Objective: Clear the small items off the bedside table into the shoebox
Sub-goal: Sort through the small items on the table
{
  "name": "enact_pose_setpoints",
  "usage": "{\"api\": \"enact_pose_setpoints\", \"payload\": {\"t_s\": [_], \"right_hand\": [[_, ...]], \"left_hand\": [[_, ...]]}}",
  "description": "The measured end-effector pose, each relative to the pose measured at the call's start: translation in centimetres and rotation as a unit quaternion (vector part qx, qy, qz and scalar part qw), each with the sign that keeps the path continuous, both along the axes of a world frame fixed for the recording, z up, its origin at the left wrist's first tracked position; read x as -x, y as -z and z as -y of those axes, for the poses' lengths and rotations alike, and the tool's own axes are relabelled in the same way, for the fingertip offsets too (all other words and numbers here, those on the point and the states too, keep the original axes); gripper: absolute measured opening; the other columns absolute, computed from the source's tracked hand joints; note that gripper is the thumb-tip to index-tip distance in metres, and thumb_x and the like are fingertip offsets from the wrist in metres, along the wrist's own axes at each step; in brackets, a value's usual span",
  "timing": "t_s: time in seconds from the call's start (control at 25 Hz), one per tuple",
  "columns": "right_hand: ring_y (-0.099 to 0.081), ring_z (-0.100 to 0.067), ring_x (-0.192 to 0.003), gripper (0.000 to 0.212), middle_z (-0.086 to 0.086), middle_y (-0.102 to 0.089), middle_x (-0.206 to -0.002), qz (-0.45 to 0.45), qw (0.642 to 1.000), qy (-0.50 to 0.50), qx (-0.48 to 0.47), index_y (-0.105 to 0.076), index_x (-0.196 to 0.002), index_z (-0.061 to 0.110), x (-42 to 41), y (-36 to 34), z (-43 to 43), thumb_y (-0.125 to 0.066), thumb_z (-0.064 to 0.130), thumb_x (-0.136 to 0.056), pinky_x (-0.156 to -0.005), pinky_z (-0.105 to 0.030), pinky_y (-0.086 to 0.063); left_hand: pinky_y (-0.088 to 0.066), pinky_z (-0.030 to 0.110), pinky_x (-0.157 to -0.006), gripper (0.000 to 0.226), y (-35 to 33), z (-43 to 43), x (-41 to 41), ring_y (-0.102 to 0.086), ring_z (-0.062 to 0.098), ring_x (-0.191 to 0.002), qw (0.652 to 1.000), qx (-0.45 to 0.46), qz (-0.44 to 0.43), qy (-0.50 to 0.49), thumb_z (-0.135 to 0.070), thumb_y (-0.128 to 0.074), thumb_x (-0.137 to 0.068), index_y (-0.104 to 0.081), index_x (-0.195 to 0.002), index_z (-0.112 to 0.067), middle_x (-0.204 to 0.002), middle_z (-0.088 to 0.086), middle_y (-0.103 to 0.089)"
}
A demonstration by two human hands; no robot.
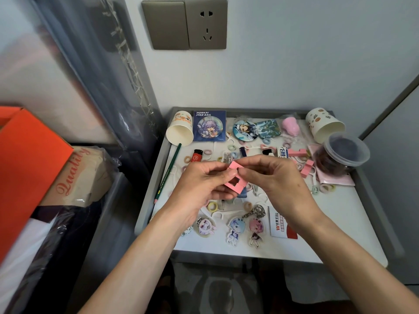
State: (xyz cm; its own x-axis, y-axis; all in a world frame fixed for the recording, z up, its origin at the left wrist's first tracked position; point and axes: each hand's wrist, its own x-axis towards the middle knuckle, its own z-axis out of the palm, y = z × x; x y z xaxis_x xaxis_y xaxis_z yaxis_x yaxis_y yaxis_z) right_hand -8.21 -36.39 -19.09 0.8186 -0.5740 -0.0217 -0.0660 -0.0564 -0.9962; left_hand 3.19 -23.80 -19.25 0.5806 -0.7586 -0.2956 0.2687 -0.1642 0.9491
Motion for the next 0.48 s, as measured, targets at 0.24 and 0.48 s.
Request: {"api": "enact_pose_setpoints", "payload": {"t_s": [0.24,0.48], "right_hand": [[-0.071,-0.012,-0.097,0.030,0.003,-0.076,-0.100,0.006,0.999,-0.045,-0.010,-0.072,-0.113,0.014,0.20,0.23,0.15,-0.069,0.003,-0.086,-0.082,-0.017,-0.053],[-0.072,-0.014,-0.084,0.021,-0.006,-0.076,-0.090,-0.027,0.997,-0.037,-0.056,-0.069,-0.102,0.014,0.21,0.10,0.28,-0.073,0.005,-0.083,-0.071,-0.017,-0.052]], "left_hand": [[-0.055,0.040,-0.076,0.015,0.14,-0.11,-0.32,-0.073,0.023,-0.067,1.000,-0.009,-0.003,-0.017,-0.018,-0.068,-0.089,-0.073,-0.099,-0.009,-0.083,0.016,-0.076],[-0.058,0.038,-0.072,0.015,0.28,-0.13,-0.40,-0.074,0.024,-0.066,1.000,-0.013,-0.010,-0.015,-0.021,-0.068,-0.090,-0.073,-0.096,-0.009,-0.083,0.017,-0.076]]}}
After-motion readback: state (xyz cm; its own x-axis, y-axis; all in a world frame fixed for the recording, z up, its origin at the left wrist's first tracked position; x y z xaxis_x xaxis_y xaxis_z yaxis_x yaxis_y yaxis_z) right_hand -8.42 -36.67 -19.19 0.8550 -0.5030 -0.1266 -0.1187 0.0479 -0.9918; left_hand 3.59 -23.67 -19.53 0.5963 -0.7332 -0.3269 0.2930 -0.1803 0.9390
